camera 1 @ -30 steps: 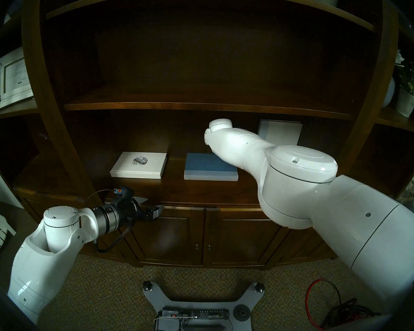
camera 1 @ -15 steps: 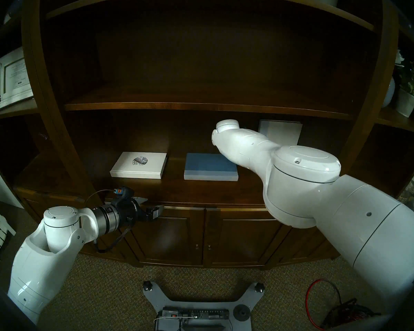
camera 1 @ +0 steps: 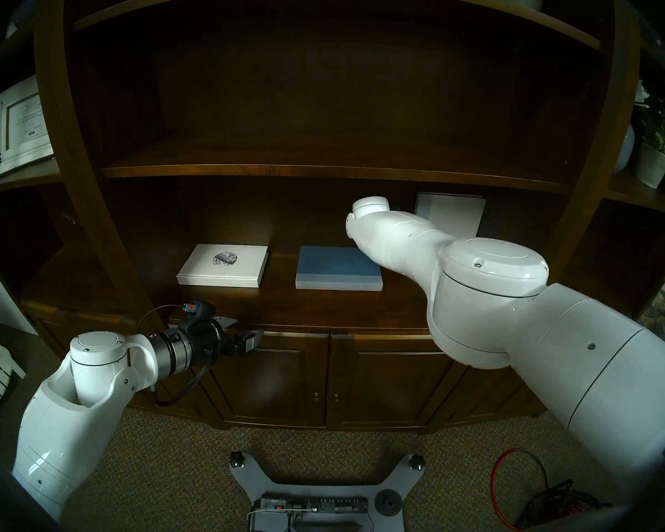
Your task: Close the books and align them horizontally on the shelf
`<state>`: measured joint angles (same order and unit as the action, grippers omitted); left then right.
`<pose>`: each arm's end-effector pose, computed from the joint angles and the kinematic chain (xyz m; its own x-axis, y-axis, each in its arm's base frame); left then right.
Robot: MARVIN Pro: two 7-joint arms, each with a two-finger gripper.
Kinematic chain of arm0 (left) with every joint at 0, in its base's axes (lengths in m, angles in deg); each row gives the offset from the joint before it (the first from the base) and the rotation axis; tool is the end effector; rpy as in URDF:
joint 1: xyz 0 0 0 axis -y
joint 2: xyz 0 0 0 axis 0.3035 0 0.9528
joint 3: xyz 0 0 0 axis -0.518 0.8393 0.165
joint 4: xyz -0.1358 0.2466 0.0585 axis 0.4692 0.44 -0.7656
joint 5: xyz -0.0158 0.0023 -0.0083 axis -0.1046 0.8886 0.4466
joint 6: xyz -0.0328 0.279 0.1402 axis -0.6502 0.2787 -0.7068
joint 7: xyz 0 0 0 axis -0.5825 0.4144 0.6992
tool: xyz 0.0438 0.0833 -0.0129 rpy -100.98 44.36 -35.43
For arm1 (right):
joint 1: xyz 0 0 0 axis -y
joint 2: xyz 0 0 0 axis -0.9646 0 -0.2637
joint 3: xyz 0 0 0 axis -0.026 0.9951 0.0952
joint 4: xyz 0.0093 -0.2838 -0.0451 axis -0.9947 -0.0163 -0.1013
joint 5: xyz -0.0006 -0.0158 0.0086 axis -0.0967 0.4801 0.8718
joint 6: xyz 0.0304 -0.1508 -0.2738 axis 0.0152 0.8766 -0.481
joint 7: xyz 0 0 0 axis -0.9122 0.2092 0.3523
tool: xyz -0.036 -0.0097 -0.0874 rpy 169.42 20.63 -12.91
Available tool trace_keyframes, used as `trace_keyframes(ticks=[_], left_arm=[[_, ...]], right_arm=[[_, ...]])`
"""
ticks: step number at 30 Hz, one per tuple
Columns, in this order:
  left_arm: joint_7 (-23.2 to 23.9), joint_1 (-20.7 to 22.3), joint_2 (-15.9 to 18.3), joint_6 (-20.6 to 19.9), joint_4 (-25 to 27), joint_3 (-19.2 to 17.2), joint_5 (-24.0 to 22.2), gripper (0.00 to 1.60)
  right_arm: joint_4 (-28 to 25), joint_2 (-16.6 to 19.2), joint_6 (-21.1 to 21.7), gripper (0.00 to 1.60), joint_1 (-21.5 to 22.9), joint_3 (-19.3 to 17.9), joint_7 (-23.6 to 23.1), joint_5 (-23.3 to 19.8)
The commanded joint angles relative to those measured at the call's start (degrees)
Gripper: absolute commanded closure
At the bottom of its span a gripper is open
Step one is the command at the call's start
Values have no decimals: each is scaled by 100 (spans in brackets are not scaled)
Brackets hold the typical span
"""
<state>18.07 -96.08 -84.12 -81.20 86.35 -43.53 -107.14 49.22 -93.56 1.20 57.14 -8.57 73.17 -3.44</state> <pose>0.3061 0.0917 -0.2680 0.5283 -0.0989 0.8433 -0.4553 -0.8713 0.1830 0.6150 0.0726 -0.2282 0.7371 0.1197 0.6651 -0.3484 -0.7760 0.5257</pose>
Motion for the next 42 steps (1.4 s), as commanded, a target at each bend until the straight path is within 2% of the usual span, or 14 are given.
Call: trace_keyframes(ticks=[1,6,15,18,20,27,31,39,42], left_arm=[[6,100,9,44,110,-45,-7,0],[6,101,9,45,112,-46,-7,0],[6,102,8,49,119,-48,-6,0],[5,102,7,50,120,-48,-6,0],[5,102,7,51,123,-49,-6,0],[5,102,7,51,123,-49,-6,0],[4,102,6,52,124,-49,-5,0],[3,101,5,55,128,-51,-4,0],[2,101,5,56,129,-51,-4,0]], right_arm=[[37,158,-19,0,79,110,161,106],[29,212,-9,0,50,154,270,94],[-3,301,90,0,14,114,854,-20],[-26,330,135,0,-10,95,912,-65],[-51,283,194,0,-62,53,1136,-143],[-79,237,302,0,-158,-35,1343,-283],[-51,185,307,0,-161,-134,1697,-413],[0,58,141,0,-251,-279,2386,-678],[11,15,102,0,-309,-286,2479,-722]])
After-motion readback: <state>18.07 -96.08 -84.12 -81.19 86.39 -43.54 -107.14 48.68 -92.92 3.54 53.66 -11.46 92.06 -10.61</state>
